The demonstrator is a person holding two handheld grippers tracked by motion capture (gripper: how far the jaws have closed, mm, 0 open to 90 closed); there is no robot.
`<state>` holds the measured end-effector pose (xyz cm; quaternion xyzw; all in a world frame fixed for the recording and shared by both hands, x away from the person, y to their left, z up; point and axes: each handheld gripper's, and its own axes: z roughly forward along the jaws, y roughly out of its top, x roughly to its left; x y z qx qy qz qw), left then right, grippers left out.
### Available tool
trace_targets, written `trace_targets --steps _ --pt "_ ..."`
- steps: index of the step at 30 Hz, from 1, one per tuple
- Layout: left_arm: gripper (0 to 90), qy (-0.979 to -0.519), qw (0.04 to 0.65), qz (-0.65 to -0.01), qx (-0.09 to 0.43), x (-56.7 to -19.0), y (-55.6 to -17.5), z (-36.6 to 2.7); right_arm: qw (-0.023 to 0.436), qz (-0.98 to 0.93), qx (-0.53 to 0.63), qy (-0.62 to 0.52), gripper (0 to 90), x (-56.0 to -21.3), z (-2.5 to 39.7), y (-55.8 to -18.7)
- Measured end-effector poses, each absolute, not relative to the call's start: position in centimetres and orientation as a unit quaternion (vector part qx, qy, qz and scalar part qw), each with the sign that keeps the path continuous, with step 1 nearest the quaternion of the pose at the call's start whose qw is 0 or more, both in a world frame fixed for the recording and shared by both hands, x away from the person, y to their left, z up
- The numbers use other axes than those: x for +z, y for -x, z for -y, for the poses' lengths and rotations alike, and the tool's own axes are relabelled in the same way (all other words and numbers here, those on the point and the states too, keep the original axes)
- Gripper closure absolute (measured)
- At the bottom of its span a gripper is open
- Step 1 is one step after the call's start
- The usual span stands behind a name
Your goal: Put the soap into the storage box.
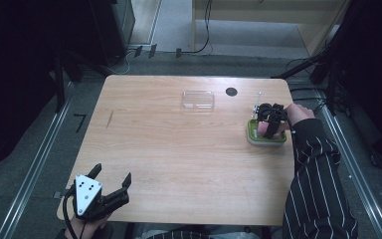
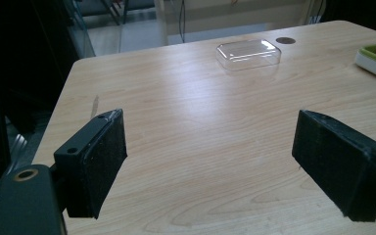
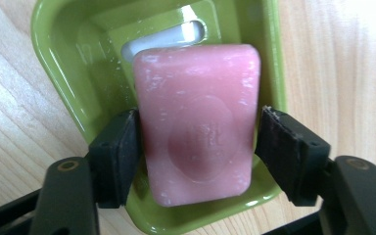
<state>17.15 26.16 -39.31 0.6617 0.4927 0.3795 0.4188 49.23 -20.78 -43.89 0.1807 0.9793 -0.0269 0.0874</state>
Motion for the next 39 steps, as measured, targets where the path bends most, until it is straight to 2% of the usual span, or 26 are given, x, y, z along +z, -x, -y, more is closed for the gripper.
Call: trace_targets --steps 4,5,8,14,27,39 --pt "13.3 -0.662 0.419 -0.492 0.379 -39.3 -17.2 -26.1 0.088 -0.978 -0.021 -0.190 28.8 -43.3 20.8 -49.1" --pt "13.4 -0.662 0.419 -0.492 0.379 -39.3 -17.2 -26.1 0.085 -0.976 -0.023 -0.198 24.5 -43.3 20.8 -49.1" --pt "13.3 -0.664 0.420 -0.490 0.377 -39.3 -17.3 -26.0 0.078 -0.969 -0.020 -0.231 19.7 -43.1 20.9 -49.0" --pt "13.4 -0.664 0.421 -0.489 0.377 -39.3 -17.4 -25.9 0.056 -0.959 -0.003 -0.279 14.4 -42.8 21.3 -48.8" --pt "13.4 -0.668 0.423 -0.483 0.375 -39.3 -17.6 -25.7 0.029 -0.947 -0.017 -0.319 10.8 -42.4 20.9 -46.9" --pt "13.4 -0.670 0.425 -0.480 0.374 -39.3 -17.8 -25.5 0.028 -0.942 -0.024 -0.333 7.6 -42.3 20.5 -44.8"
